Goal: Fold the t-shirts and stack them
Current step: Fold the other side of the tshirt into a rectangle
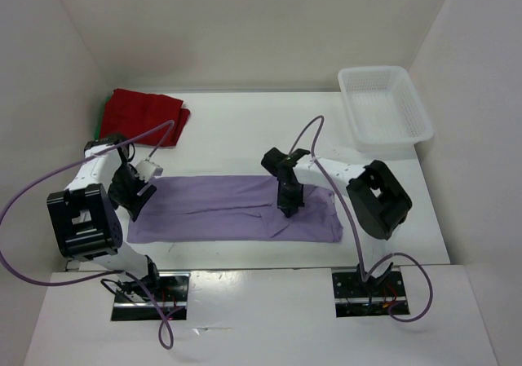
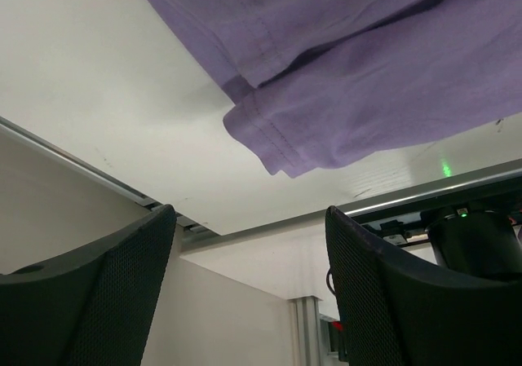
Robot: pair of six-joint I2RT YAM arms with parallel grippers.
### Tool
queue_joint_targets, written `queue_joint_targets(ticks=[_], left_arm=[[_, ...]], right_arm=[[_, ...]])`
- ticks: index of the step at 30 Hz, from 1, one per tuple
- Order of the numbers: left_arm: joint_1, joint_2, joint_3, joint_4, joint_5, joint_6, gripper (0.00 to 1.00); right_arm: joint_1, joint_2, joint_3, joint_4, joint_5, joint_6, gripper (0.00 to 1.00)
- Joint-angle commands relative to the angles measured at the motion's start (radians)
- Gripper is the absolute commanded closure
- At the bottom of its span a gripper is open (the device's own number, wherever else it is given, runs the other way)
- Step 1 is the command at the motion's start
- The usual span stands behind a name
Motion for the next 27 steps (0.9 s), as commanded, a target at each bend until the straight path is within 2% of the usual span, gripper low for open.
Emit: queue_joint_targets(ticks=[1,10,13,15,16,17,19,20,22,23,25,26,27], left_arm=[[0.006,-0.008,0.026,-0.034,0.014,-0.018,0.19],[0.006,-0.029,0.083,-0.086,0.063,0.002,0.17],[-0.041,-0.066,0.17,-0.147,0.149,0.052,0.03],[-0.09,-0.095,0.231,-0.196,0.209,0.083,0.0],[-0.157,-0.127,0.262,-0.197,0.238,0.092,0.0],[-0.199,-0.143,0.318,-0.197,0.282,0.092,0.0],[-0.295,-0.187,0.357,-0.155,0.335,0.092,0.0],[-0.401,-0.206,0.366,-0.091,0.399,0.092,0.0],[-0.512,-0.261,0.345,-0.017,0.482,0.109,0.0],[-0.622,-0.284,0.322,0.063,0.56,0.146,0.0],[-0.751,-0.325,0.23,0.147,0.594,0.195,0.0],[-0.855,-0.289,0.23,0.147,0.605,0.213,0.0],[-0.9,-0.219,0.23,0.165,0.605,0.195,0.0]], right_arm=[[-0.01,0.046,0.092,0.031,0.099,-0.055,1.0],[-0.064,0.167,0.319,0.031,0.176,-0.113,1.0],[-0.105,0.188,0.361,0.031,0.153,-0.145,1.0],[-0.13,0.128,0.361,0.031,0.133,-0.145,1.0],[-0.166,0.092,0.34,0.031,0.11,-0.145,0.96],[-0.188,0.051,0.317,0.04,0.11,-0.136,0.87],[-0.234,-0.084,0.223,0.054,0.087,-0.122,0.64],[-0.283,-0.126,0.191,0.054,0.073,-0.122,0.6],[-0.326,-0.21,0.111,0.054,0.064,-0.122,0.57],[-0.353,-0.23,0.091,0.039,0.053,-0.122,0.55],[-0.363,-0.284,0.031,0.039,0.026,-0.122,0.55],[-0.392,-0.301,0.011,0.051,-0.026,-0.113,0.55],[-0.41,-0.339,-0.041,0.091,-0.065,-0.101,0.55]])
